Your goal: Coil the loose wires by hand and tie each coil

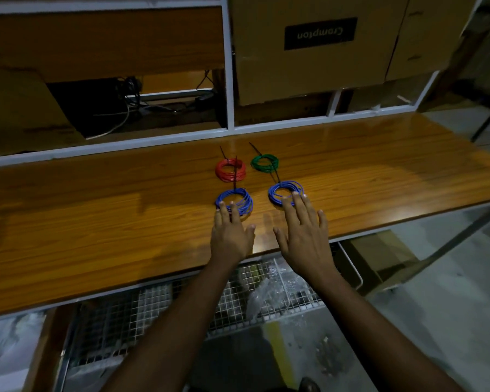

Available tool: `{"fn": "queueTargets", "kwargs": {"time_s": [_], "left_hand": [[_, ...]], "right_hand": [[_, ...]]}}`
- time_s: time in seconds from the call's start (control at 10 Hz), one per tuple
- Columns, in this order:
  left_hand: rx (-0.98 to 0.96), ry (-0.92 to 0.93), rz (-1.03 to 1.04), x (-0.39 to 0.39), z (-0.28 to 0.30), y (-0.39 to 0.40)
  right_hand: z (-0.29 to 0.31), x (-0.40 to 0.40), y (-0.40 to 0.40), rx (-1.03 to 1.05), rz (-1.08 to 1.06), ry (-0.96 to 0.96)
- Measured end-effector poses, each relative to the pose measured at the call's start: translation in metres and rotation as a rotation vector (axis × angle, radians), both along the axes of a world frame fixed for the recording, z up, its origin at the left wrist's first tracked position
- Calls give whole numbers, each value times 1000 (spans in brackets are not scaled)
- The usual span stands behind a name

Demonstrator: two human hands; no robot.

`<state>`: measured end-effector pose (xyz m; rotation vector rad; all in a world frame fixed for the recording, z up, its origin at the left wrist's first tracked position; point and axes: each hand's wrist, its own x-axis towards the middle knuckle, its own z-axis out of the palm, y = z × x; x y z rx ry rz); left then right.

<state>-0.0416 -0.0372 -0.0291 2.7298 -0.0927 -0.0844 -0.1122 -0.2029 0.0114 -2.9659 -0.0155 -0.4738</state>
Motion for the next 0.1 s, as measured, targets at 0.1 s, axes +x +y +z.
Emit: {"fn": "queueTargets", "kwargs": {"time_s": [0.1], "left_hand": [[-20, -21, 1, -1, 8, -9]], "right_hand": [[4, 6, -9, 5, -18, 5]]}}
